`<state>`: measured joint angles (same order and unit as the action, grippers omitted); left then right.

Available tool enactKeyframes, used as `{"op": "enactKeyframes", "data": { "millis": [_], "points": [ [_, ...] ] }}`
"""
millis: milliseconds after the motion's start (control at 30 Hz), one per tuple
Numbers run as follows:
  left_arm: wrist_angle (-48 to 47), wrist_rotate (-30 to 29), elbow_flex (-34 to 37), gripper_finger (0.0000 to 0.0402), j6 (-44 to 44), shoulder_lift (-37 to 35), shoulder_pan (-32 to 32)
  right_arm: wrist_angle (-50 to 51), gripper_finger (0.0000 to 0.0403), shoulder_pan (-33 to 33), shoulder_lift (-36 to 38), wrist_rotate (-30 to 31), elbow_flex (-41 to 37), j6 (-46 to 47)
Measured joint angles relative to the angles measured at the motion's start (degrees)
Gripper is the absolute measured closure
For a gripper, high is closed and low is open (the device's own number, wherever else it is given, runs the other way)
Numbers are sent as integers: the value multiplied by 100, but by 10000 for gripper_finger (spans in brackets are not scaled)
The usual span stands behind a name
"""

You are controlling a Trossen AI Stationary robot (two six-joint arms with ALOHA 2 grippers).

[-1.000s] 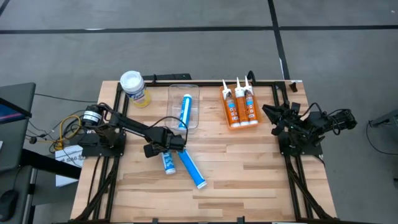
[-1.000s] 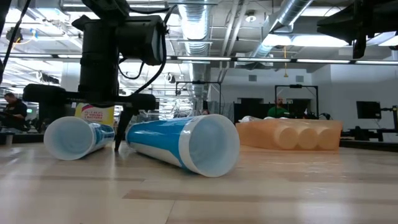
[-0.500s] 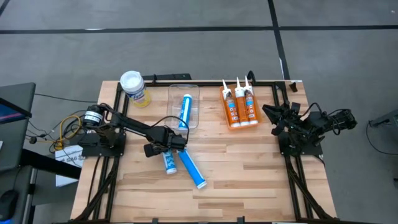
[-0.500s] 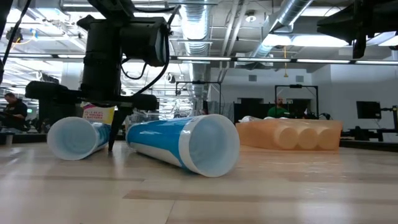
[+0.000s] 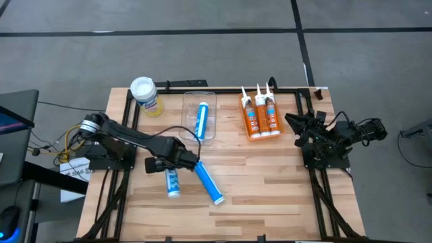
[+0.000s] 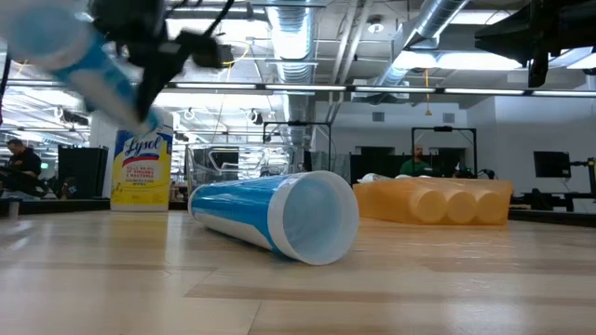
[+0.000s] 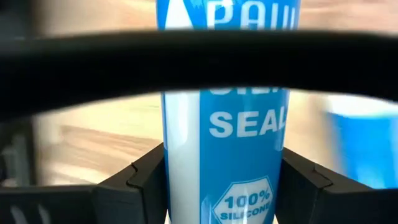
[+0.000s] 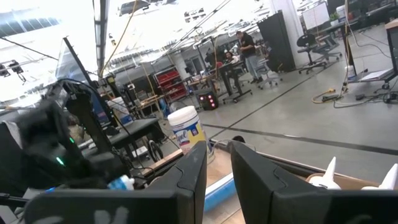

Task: Pick & place silicon tubes, Sealant and Lysol wipes
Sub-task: Put the left blue sealant into the transparent bin

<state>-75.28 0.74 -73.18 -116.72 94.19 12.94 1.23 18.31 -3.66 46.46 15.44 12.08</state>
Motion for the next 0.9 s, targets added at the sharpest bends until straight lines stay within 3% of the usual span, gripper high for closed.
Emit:
{"op": "enactKeyframes", "data": {
  "millis": [200,367,767,900],
  "points": [
    [-798,-1368,-1261,202,-59,-197,-117,0,337,0,0,2,0,0],
    [-840,-2274,-1935,202,789,-196,-700,0,337,-1,0,2,0,0],
    [732,-2365,-2133,202,3985,-159,-2857,0,337,0,0,-4,0,2],
    [1028,-2083,-2134,202,4709,-8,-3432,0,337,-2,-1,-4,0,2]
  ]
}}
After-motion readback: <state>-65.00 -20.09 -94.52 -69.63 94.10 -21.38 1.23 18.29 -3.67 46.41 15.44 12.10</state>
